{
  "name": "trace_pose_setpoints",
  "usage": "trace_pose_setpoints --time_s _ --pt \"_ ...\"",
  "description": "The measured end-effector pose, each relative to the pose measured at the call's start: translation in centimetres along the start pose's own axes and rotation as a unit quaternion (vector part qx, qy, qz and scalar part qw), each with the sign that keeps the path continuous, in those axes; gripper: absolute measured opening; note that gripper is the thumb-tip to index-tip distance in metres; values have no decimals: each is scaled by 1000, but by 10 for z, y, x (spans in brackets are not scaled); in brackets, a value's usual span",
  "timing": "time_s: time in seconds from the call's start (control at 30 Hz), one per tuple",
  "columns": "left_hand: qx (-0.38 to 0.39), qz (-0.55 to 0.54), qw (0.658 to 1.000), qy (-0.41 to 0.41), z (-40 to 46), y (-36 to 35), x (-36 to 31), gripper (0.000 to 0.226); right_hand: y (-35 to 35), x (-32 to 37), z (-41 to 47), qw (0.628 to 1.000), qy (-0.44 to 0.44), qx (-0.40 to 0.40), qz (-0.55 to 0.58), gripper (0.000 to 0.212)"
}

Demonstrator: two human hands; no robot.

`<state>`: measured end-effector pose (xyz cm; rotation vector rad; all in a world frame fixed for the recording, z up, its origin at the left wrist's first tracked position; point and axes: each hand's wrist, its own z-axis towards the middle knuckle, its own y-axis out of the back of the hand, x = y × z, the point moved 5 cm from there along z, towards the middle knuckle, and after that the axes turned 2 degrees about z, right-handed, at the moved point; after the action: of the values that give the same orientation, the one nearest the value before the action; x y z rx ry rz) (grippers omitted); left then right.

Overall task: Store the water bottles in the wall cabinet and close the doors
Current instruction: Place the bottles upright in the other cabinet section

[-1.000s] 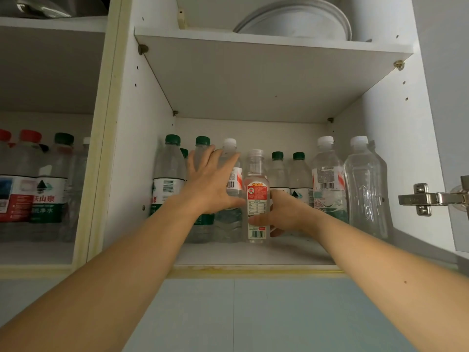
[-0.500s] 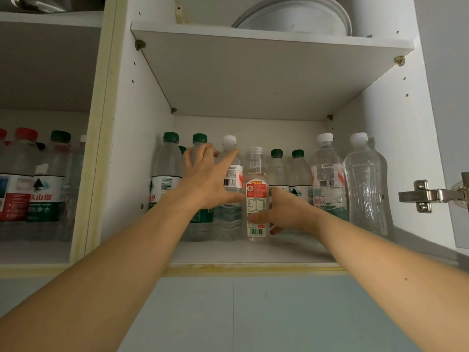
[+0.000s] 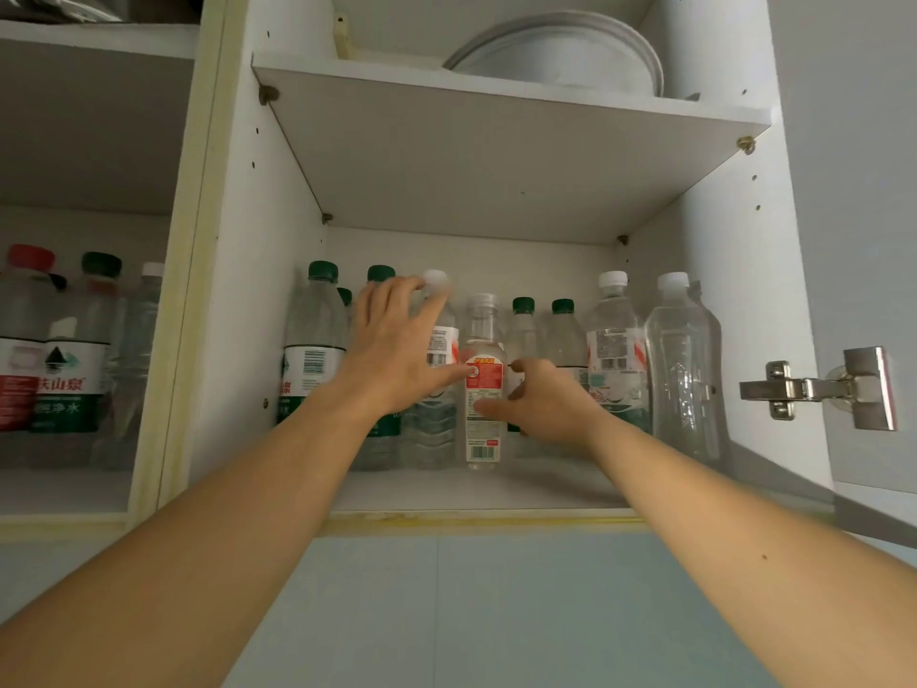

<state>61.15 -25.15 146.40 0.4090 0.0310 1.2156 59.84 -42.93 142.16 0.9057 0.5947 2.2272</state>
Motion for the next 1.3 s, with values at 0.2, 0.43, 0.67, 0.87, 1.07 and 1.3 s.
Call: trace_pose_setpoints --time_s 0.2,0.43,0.67,0.87,1.07,1.3 --pt "-91 -96 991 -11 2 26 -27 78 64 16 -53 961 65 -245 -109 14" --pt "-51 -203 977 -37 8 38 -90 76 100 -16 -99 939 -10 -278 -201 51" --pt "107 -282 951 64 21 -6 -140 82 92 -51 -101 956 -126 -238 -117 82" --pt "259 -431 838 211 26 -44 -149 111 93 -63 -98 955 -150 -235 -104 91" --pt "310 -542 757 191 27 -63 -172 34 96 -70 -98 959 -163 -226 -47 95" --pt "303 -501 798 147 31 -57 -160 29 94 -69 -96 968 -154 -190 -54 83"
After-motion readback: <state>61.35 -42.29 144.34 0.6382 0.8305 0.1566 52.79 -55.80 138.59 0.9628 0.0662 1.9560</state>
